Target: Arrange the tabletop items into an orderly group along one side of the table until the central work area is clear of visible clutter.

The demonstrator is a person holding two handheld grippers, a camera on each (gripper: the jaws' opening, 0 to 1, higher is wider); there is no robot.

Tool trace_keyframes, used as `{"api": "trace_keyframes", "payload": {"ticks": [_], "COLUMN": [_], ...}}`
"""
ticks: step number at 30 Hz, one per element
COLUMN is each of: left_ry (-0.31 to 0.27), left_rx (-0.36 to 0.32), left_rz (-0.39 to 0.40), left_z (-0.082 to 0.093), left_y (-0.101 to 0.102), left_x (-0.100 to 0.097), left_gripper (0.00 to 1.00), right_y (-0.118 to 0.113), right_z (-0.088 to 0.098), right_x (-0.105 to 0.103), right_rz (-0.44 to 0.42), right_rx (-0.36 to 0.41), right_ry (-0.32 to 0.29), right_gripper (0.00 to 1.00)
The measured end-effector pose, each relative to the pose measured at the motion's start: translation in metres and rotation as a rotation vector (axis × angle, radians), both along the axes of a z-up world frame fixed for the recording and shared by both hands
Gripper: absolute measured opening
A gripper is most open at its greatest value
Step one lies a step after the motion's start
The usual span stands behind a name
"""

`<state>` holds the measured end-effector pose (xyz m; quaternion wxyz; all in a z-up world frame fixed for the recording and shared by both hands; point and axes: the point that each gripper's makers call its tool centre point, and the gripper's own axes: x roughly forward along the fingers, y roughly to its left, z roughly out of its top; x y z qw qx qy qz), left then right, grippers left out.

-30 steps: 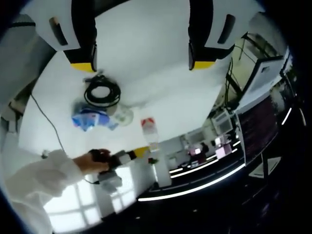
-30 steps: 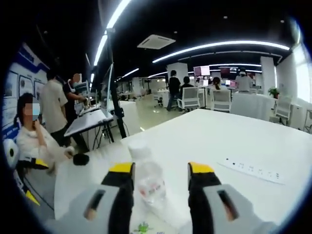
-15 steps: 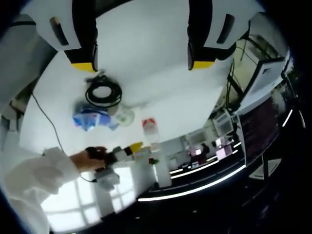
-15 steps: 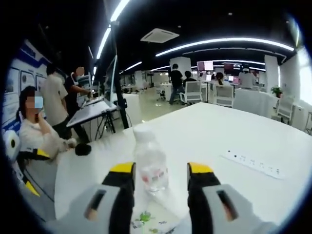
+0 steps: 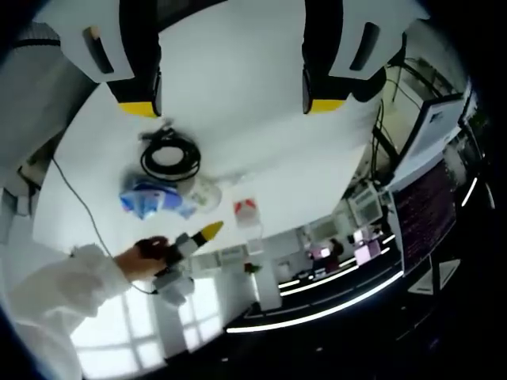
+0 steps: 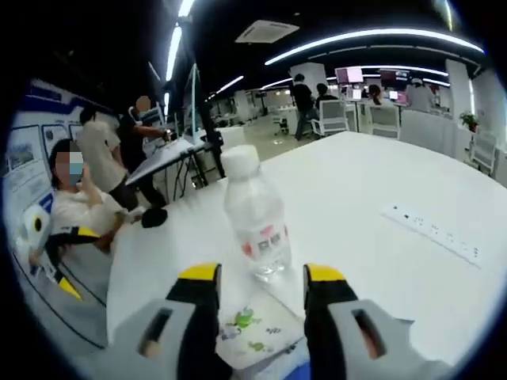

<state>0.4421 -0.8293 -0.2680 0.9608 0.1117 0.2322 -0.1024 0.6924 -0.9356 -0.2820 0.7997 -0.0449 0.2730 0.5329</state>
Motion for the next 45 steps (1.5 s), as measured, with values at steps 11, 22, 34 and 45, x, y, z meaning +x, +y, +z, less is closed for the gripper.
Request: {"api": "trace_keyframes", "payload": {"ticks": [11,22,34,45], "left_ry": [0.037,0.056,0.076,0.09], "left_rx": [0.002,0.01,0.02,0.032], "left_rz": [-0.016,-0.021,-0.028,-0.034], "left_z": [-0.006,-0.01,-0.014,-0.016], "left_y": [-0.004,-0.004,-0.004,-0.004], "left_x": [-0.003,-0.004,-0.004,-0.005], "left_gripper": [0.66,0.64,0.63,0.62], "right_y": [-0.009,-0.021,-0.025,-0.025], "right_z": [-0.021,-0.023,-0.018,-0.011], "right_x": [-0.026,-0.038,-0.043,-0.043], "right_rz": [0.07,0.106,0.126,0.144], "right_rx": [-0.082,-0.128,-0.131,-0.101], "right_ry": [0.104,0.114,0.137,0.128], "right_gripper": [0.38,0.28,0.17,0.07]}}
